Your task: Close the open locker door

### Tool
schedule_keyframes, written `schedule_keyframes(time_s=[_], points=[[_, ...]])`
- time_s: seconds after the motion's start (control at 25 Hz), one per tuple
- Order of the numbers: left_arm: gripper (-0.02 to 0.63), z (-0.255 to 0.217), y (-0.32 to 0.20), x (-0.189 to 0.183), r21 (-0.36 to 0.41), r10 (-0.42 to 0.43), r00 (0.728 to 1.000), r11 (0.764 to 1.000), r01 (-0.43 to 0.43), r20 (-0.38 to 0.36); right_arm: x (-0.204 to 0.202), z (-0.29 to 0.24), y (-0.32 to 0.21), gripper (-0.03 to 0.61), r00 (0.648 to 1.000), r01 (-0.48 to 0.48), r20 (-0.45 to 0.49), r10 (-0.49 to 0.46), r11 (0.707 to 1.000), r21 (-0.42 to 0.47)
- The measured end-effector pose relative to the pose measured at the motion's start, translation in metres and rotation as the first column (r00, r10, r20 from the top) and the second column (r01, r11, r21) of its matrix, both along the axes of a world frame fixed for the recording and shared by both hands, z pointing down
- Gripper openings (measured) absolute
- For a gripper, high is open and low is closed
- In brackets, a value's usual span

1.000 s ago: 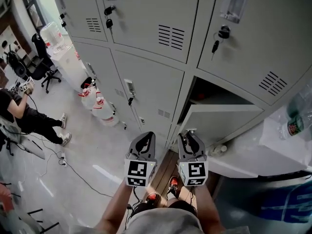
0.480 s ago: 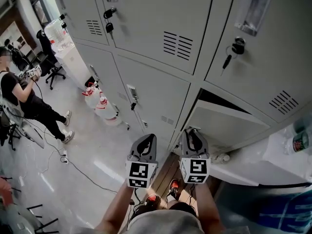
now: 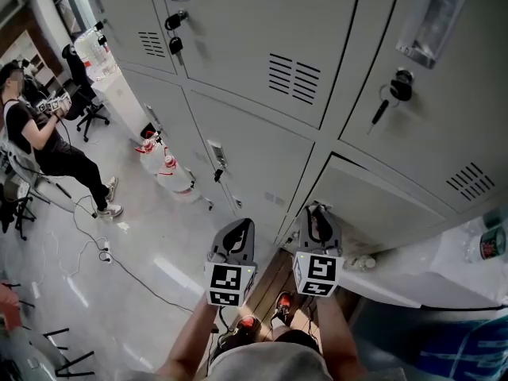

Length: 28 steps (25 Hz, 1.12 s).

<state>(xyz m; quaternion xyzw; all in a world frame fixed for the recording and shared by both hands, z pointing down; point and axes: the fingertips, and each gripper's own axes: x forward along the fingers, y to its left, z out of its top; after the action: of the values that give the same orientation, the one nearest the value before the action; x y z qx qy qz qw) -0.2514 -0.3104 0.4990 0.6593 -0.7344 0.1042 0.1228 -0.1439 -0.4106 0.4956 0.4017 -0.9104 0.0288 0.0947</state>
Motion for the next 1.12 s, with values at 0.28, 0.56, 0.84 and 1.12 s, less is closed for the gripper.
schedule_keyframes(time_s=[0.28,0.56,0.84,1.12], points=[[0.021,0.004,0.002,-0.008,-0.011,-0.018,1.000,1.000,0.018,-0.002,-0.002,-0.002,-0.013,0.071,0.999,-0.035,0.004,0.035,0.999,0.014],[0.021,0.010,0.003,-0.010,-0.026,-0.019,1.000,0.999,0.019,-0.007,-0.001,-0.002,-0.022,0.057,0.997,-0.076,0.000,0.076,0.997,0.025],[0.021,0.009,0.004,-0.015,-0.027,-0.027,1.000,0.999,0.027,-0.009,-0.001,-0.001,-0.024,0.054,0.996,-0.087,-0.003,0.088,0.996,0.030],[0.021,0.011,0.007,-0.014,-0.031,-0.021,1.000,0.999,0.020,-0.009,-0.001,0.000,-0.024,0.054,0.995,-0.099,-0.012,0.100,0.995,0.024]])
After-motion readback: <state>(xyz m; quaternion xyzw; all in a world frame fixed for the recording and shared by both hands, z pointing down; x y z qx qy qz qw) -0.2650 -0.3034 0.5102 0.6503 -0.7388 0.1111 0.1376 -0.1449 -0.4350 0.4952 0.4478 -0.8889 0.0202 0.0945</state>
